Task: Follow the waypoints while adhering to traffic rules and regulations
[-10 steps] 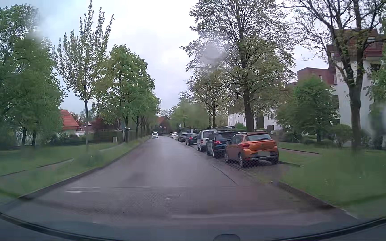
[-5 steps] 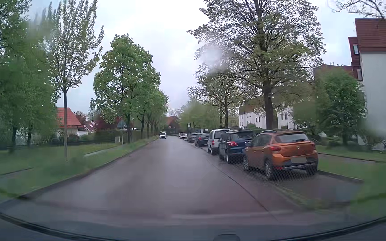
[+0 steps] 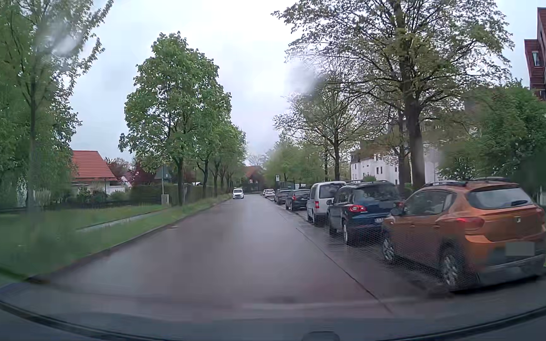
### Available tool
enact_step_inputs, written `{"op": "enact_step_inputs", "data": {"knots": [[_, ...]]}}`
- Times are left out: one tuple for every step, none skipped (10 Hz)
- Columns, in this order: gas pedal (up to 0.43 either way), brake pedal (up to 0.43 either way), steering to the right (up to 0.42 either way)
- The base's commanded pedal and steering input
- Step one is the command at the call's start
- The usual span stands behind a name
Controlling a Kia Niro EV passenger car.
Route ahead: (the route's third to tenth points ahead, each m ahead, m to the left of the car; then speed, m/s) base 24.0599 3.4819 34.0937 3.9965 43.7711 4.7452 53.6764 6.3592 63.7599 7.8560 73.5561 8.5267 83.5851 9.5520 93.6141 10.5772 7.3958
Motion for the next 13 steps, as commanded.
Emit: {"op": "enact_step_inputs", "data": {"knots": [[0.110, 0.000, -0.035], [0.110, 0.000, -0.035], [0.110, 0.000, -0.035], [0.110, 0.000, -0.035], [0.110, 0.000, -0.033], [0.098, 0.000, -0.031], [0.098, 0.000, -0.030], [0.098, 0.000, -0.028], [0.098, 0.000, -0.022], [0.098, 0.000, -0.019], [0.098, 0.000, -0.019], [0.098, 0.000, -0.018], [0.098, 0.000, -0.017]]}}
